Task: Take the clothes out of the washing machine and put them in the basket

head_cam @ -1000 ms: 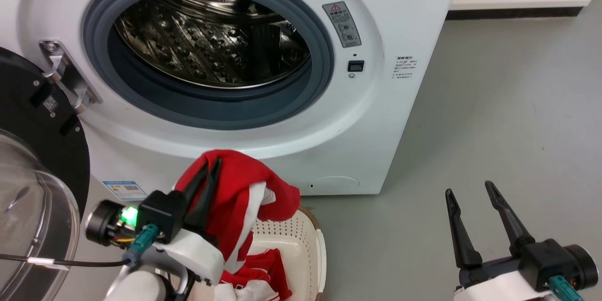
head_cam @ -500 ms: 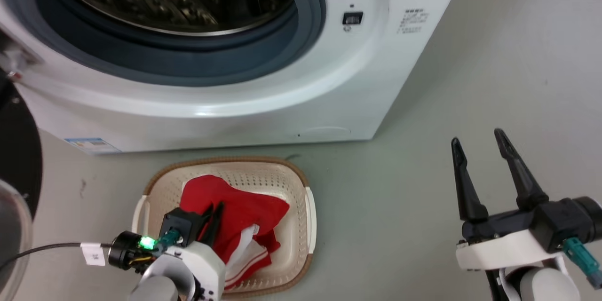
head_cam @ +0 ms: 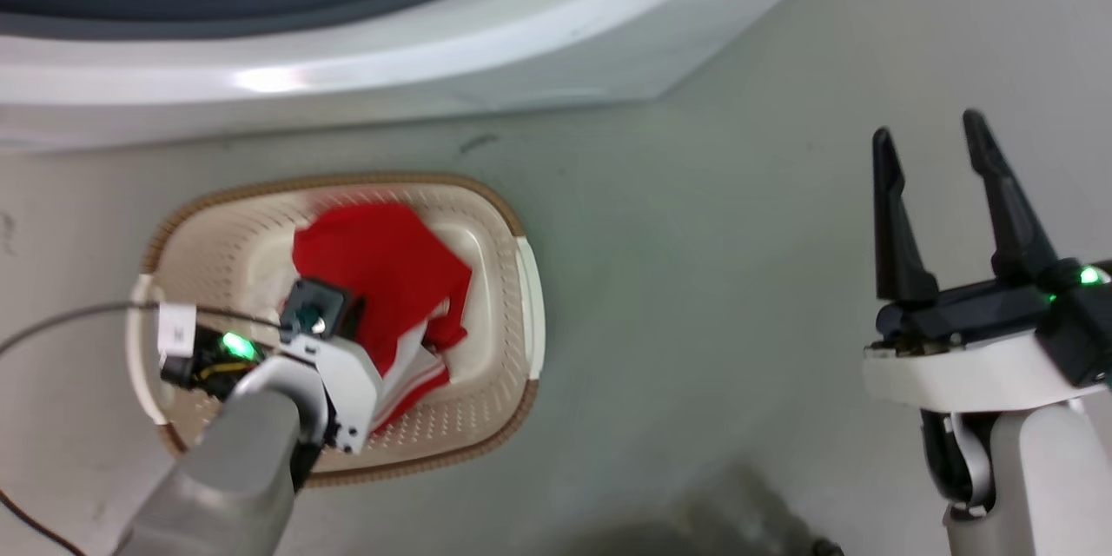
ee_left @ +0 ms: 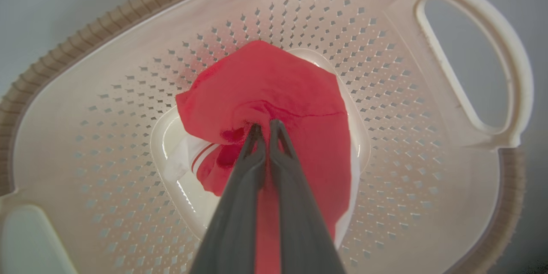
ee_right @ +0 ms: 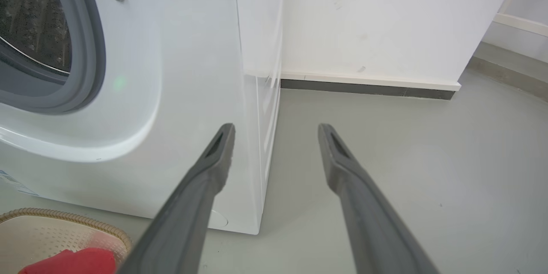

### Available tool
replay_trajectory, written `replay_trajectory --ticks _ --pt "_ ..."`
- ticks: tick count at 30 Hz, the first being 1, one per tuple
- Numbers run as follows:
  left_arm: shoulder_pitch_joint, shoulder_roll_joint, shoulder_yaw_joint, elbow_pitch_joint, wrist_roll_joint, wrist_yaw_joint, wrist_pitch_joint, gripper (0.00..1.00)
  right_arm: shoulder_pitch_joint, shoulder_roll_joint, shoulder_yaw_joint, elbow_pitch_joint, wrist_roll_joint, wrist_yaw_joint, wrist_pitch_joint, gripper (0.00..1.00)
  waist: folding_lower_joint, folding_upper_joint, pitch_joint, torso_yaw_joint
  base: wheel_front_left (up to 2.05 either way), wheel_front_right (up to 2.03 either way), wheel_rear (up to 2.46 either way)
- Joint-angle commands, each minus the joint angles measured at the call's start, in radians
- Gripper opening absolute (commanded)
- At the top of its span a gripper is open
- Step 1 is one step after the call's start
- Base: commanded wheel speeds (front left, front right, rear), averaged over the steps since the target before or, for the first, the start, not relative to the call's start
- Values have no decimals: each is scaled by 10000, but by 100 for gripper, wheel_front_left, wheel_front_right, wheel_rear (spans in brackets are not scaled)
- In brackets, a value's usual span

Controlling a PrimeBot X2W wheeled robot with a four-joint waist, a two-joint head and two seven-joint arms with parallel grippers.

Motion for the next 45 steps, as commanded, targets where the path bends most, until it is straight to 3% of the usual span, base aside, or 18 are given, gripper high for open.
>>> replay_trajectory --ticks 1,8,15,16,17,23,31,36,45 --pt "-307 -17 -52 181 82 -37 47 0 -221 14 -31 -78 54 -7 -23 100 -3 0 863 -366 0 0 0" --pt "-1618 -126 -540 1787 502 -129 680 0 -644 15 -39 -289 362 -7 -23 100 -3 0 1893 -621 0 0 0" --pt "-1962 -70 -894 2315 712 -158 1615 0 -831 14 -39 -340 546 -7 -23 100 -3 0 2203 -779 0 0 0" --pt "-1927 -94 -865 2344 636 -178 1672 21 -846 14 -35 -324 549 -7 -23 100 -3 0 2181 -787 0 0 0" --pt "-1851 -147 -846 2358 557 -223 1739 100 -860 14 -38 -294 553 -7 -23 100 -3 0 2129 -783 0 0 0" --pt "-1427 -409 -629 2419 119 -328 1746 100 -824 14 -49 -186 450 -7 -23 100 -3 0 1525 -579 0 0 0" --pt "-642 -952 -566 2407 -111 -206 137 100 -200 11 18 137 120 -7 -23 100 -3 0 -62 -2 0 0 0" --pt "-73 -1156 -227 2133 -460 -37 -302 100 359 9 68 325 -98 -7 -23 100 -3 0 -1159 331 0 0 0" --pt "1585 -641 1341 -1062 -402 966 -338 100 1128 9 132 538 -223 -7 -23 100 -3 0 -2726 741 0 0 0"
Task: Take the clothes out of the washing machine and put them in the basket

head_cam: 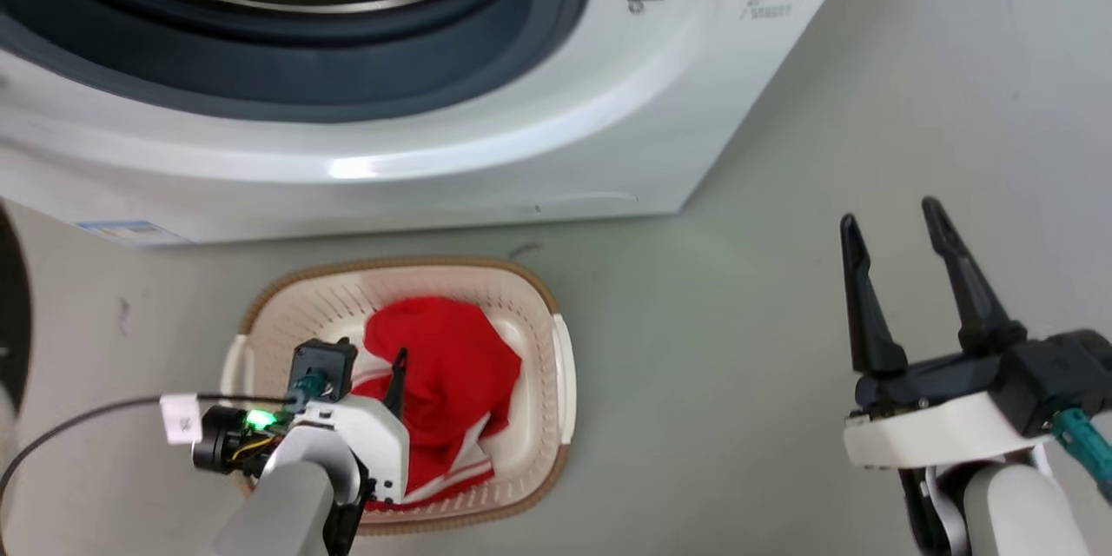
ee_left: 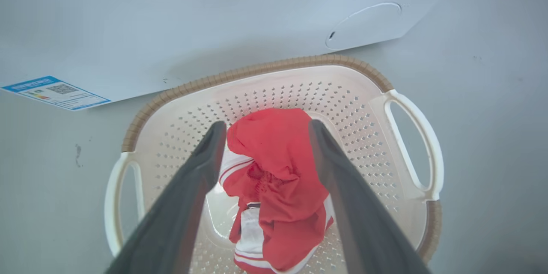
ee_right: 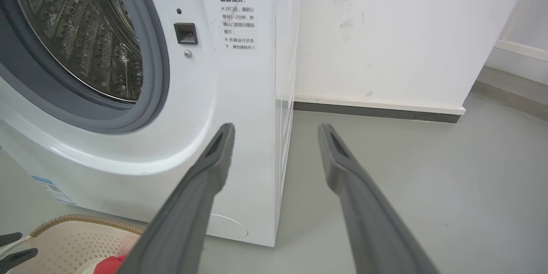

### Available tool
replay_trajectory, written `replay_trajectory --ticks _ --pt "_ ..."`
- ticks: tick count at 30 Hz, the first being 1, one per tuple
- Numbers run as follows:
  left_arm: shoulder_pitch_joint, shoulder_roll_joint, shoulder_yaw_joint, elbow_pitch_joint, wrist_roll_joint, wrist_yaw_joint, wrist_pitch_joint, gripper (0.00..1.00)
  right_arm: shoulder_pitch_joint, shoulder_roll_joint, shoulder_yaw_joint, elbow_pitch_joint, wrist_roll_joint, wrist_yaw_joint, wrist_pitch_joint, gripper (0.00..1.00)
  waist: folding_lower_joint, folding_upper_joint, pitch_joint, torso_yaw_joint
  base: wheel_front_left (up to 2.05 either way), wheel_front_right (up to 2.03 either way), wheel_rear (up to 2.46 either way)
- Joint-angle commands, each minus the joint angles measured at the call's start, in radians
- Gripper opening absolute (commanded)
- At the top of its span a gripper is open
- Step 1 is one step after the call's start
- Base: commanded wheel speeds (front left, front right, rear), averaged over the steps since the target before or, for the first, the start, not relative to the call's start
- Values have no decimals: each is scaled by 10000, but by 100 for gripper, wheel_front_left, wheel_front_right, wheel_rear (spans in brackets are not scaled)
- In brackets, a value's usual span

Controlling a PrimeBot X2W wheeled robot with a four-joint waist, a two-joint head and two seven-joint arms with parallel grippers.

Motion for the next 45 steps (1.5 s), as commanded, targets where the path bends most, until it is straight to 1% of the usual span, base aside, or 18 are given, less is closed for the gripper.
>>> replay_trajectory --ticks 1,5,11,18,22,27,30,37,45 --pt "281 31 258 -489 128 160 -19 100 237 3 18 49 -45 -7 -23 100 1 -1 -667 320 0 0 0" --pt "1297 148 1174 -2140 604 523 -21 100 575 5 64 150 -82 -7 -23 100 1 -1 -1241 427 0 0 0" --pt "2648 -162 2457 -4331 1425 870 -22 100 1114 5 72 268 -167 -7 -23 100 1 -1 -2020 577 0 0 0" --pt "3965 -710 3707 -6419 2359 933 -22 100 1650 5 94 341 -238 -7 -23 100 1 -1 -2812 656 0 0 0" --pt "4611 -1015 4261 -7396 2874 994 -23 100 1944 6 59 361 -238 -7 -23 100 1 -1 -3187 685 0 0 0" --pt "5244 -1322 4724 -8192 3306 938 -23 100 2298 5 5 311 -216 -7 -23 100 1 -1 -3608 754 0 0 0" --pt "5565 -1455 4911 -8476 3472 831 -23 100 2487 5 -25 312 -204 -7 -22 100 1 -1 -3866 792 0 0 0" --pt "6135 -1648 5178 -8916 3702 650 -23 100 2814 6 -114 244 -138 -7 -23 100 1 -1 -4246 844 0 0 0" --pt "6658 -1794 5244 -9369 3920 652 -23 100 3053 6 -206 208 -67 -7 -23 100 1 -1 -4485 873 0 0 0"
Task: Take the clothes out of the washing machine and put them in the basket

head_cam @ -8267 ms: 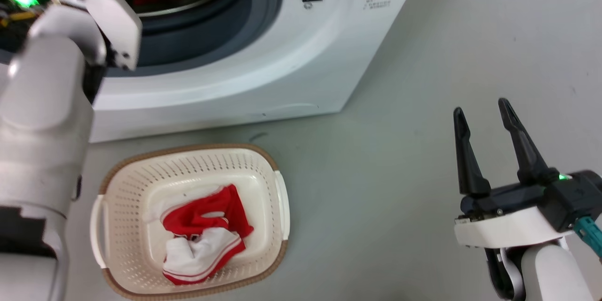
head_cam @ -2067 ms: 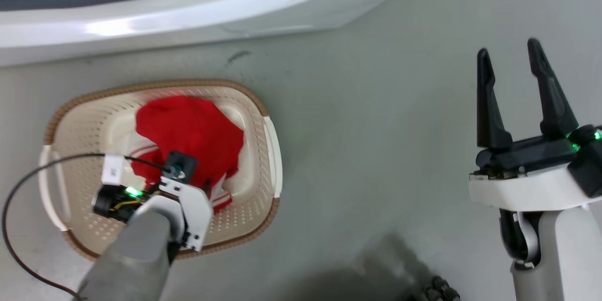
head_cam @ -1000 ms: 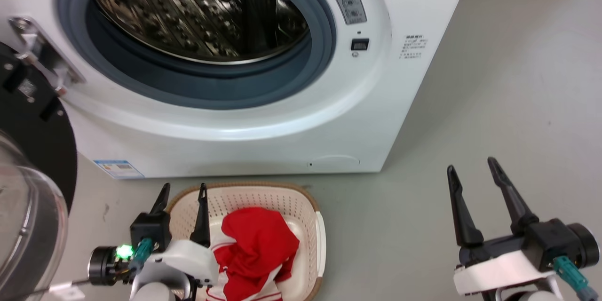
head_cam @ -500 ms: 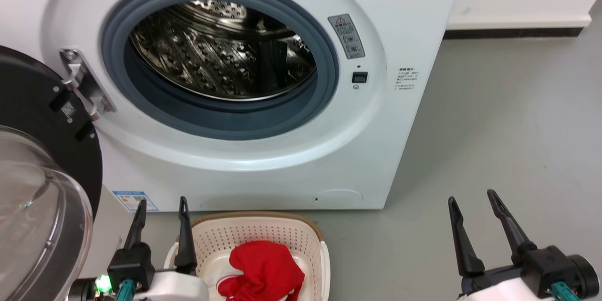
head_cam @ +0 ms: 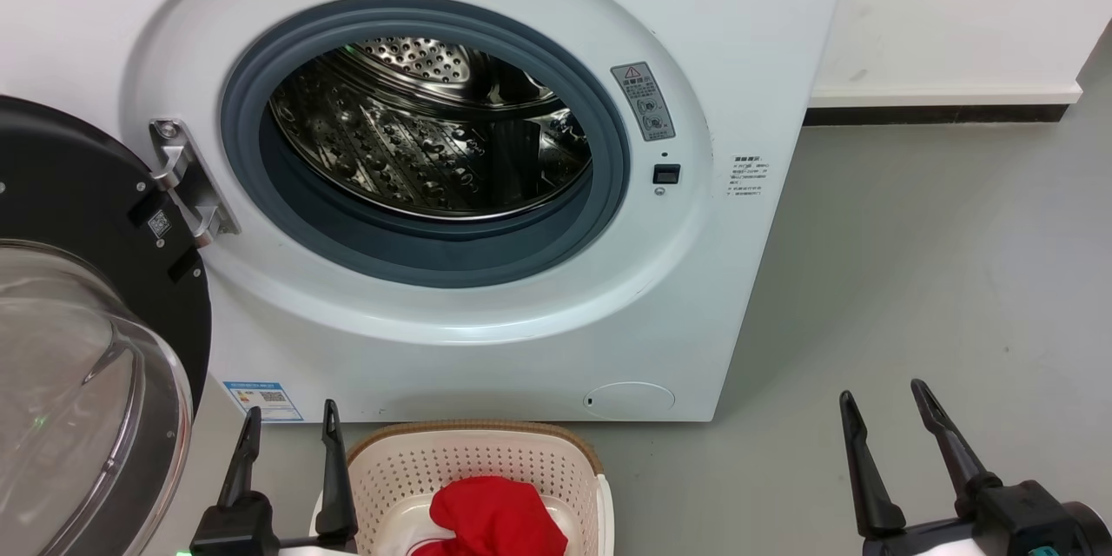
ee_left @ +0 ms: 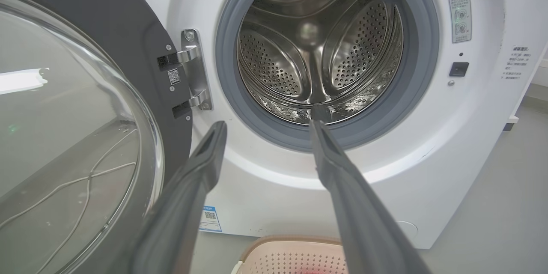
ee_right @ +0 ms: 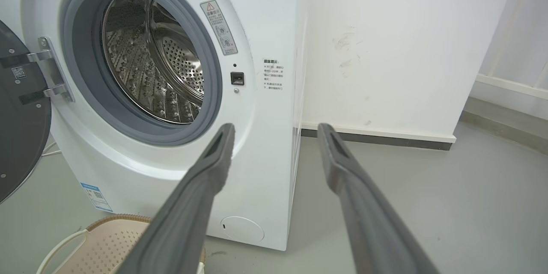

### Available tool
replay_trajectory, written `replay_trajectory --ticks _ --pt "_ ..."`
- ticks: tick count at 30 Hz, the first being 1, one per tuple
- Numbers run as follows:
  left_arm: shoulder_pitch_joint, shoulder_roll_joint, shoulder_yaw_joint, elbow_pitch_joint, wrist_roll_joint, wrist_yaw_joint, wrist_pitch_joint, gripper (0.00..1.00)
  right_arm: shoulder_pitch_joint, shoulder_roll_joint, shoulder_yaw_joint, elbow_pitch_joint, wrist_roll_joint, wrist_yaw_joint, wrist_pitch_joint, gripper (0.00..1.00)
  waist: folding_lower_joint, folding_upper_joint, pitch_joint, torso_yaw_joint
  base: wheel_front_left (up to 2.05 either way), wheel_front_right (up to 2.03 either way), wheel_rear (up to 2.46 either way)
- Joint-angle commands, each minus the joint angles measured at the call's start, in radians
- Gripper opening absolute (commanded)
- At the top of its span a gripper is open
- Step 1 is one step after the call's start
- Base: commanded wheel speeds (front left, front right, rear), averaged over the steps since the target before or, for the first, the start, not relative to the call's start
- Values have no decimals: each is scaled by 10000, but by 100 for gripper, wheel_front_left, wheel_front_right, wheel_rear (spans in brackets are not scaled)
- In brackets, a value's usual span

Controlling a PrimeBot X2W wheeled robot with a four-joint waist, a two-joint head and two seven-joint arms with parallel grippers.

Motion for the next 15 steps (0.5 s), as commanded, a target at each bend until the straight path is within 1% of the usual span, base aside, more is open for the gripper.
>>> replay_trajectory --ticks 1,12,13,15 --pt "104 -13 10 -47 44 -9 -21 100 160 10 -8 -37 36 -7 -23 100 1 -1 -22 6 0 0 0" --pt "18 -85 151 99 57 -179 -22 100 92 10 -40 10 133 -7 -23 100 1 -1 -121 4 0 0 0" --pt "-6 -85 173 104 93 -165 -22 0 81 10 -42 17 131 -7 -23 0 1 -1 -123 5 0 0 0" --pt "122 -79 150 226 3 -192 13 0 73 2 -8 125 78 0 8 0 1 -1 -123 3 0 0 0"
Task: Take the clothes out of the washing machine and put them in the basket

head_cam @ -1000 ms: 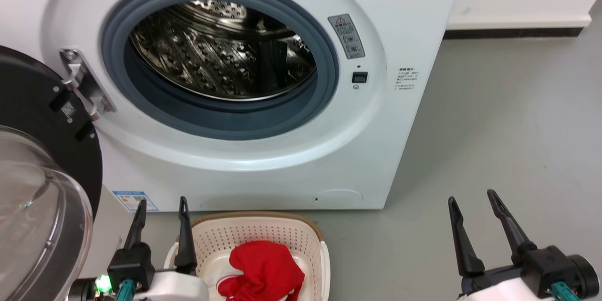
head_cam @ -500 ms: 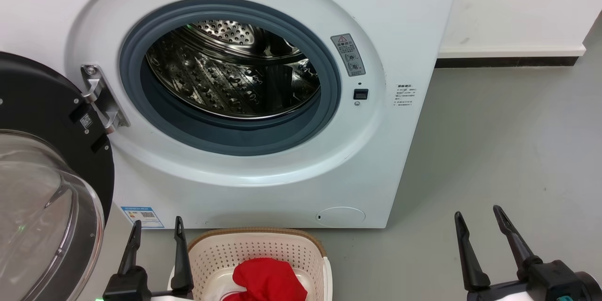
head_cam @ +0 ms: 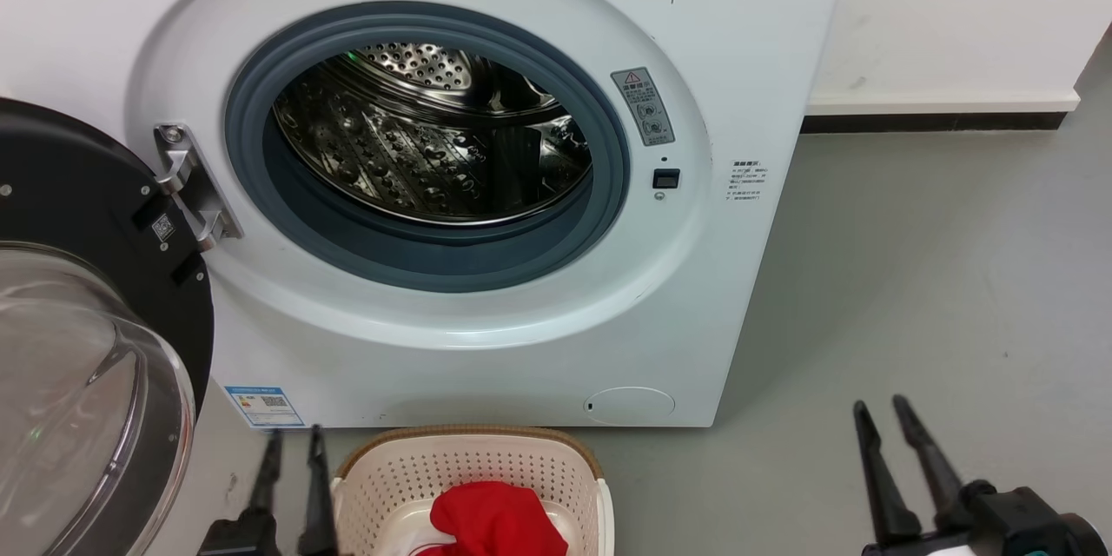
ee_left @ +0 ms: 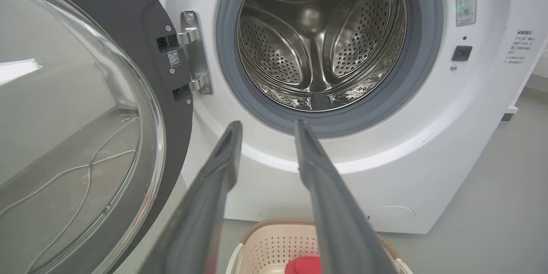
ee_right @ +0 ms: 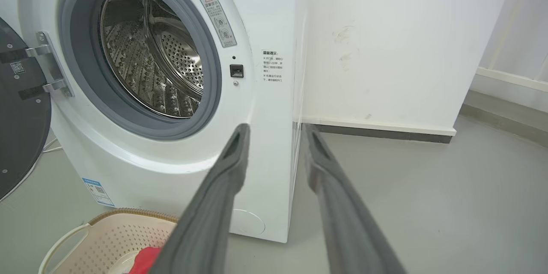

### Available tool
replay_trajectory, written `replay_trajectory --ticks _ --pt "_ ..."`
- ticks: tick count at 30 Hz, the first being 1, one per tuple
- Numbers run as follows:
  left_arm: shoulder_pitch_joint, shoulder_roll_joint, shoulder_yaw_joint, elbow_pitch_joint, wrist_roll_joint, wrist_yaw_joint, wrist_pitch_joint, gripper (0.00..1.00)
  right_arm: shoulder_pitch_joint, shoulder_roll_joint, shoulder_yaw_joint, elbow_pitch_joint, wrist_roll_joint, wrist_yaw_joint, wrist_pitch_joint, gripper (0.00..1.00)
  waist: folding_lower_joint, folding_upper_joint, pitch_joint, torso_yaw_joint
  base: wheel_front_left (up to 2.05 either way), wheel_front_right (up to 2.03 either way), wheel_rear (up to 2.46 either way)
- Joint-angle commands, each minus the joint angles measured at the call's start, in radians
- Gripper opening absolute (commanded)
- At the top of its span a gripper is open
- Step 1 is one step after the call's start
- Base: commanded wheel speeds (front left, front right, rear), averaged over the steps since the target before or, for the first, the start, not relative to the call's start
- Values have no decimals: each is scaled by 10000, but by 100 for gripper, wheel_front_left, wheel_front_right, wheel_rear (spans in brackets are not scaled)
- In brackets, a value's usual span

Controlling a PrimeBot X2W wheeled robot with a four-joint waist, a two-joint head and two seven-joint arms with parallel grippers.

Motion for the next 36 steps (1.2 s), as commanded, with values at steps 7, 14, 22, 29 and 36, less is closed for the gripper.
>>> replay_trajectory --ticks 7,14,22,29,36 --pt "-108 -13 78 451 -805 -105 274 0 -27 -46 18 314 858 0 165 0 0 -1 8 5 0 0 0" --pt "-360 -13 172 590 -2253 -300 608 0 -320 -146 9 526 2440 -1 419 0 0 -1 23 13 0 0 0" --pt "-625 -13 265 737 -3775 -507 957 0 -598 -228 -20 730 4070 -1 692 0 0 -1 41 23 0 0 0" --pt "-842 -13 346 865 -4995 -671 1243 0 -813 -281 -61 887 5363 -1 928 0 0 -1 57 31 0 0 0" --pt "-1046 -13 425 983 -6118 -825 1509 0 -1010 -320 -110 1030 6541 -2 1150 0 0 -1 72 40 0 0 0"
